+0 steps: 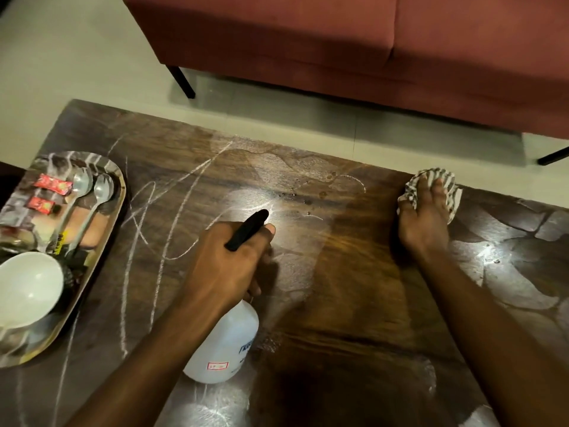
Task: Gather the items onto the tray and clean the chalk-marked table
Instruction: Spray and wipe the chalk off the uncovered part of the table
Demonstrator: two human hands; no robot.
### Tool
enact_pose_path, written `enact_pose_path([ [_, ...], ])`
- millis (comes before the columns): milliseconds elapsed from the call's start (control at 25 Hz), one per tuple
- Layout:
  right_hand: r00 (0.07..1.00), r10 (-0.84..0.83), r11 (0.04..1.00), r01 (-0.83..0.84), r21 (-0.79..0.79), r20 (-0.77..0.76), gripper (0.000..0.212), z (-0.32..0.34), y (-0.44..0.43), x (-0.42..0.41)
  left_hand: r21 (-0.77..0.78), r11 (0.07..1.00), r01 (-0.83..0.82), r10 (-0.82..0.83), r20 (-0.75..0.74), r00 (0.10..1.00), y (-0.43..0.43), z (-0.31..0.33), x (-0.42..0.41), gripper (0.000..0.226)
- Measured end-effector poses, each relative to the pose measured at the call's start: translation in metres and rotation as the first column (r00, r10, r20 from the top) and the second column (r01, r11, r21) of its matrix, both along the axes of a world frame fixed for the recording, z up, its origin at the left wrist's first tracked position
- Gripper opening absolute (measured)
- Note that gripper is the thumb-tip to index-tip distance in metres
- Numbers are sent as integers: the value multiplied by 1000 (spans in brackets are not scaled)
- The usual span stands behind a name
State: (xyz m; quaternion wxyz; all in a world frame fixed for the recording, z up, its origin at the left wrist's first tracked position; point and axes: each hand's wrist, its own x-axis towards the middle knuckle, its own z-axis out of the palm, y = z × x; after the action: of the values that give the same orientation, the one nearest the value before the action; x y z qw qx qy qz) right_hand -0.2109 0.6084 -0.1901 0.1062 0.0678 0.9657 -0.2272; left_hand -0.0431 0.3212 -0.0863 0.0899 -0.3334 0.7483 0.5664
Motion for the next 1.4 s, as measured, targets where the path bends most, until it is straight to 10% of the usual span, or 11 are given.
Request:
enact_pose_path([
  [240, 756, 653, 756, -654, 13, 29, 69, 5, -124, 64, -64, 997, -33, 26, -108, 994, -22, 0, 11, 51],
  [480, 4, 998, 5, -1000, 11, -68, 59, 9, -150, 173, -28, 1000, -5, 3, -72, 997, -35, 9, 10, 43],
  [560, 226, 974, 228, -971, 76, -25, 61, 7, -141, 126, -34, 999, -16, 14, -73, 997, -40, 6, 15, 40],
  [680, 804, 594, 800, -594, 84, 24, 66, 11, -120, 35, -48, 998, -30, 27, -71, 997, -48, 5, 25, 39],
  [760, 942, 334, 940, -332, 77, -21, 67, 15, -125, 2, -49, 999, -22, 19, -60, 998, -52, 7, 31, 45],
  [880, 963, 269, 962, -267, 51, -37, 71, 8, -179, 24, -15, 999, -47, 47, -15, 999, -61, 11, 36, 47],
  [960, 845, 534, 845, -534, 28, -6, 71, 12, -222, 72, -5, 998, -57, 57, -3, 998, -67, 14, 36, 49],
  [1160, 42, 990, 43, -999, 0, -132, 37, 18, -239, 126, -75, 992, -100, 95, -65, 993, -83, 22, 38, 39],
  [1200, 88, 991, 90, -996, 19, -97, 49, 13, -230, 109, -40, 994, -106, 103, -72, 992, -87, 21, 39, 36],
  [1400, 889, 455, 889, -450, 89, -48, 71, 8, -160, 26, -22, 988, -154, 151, -88, 985, -110, 16, 44, 30],
])
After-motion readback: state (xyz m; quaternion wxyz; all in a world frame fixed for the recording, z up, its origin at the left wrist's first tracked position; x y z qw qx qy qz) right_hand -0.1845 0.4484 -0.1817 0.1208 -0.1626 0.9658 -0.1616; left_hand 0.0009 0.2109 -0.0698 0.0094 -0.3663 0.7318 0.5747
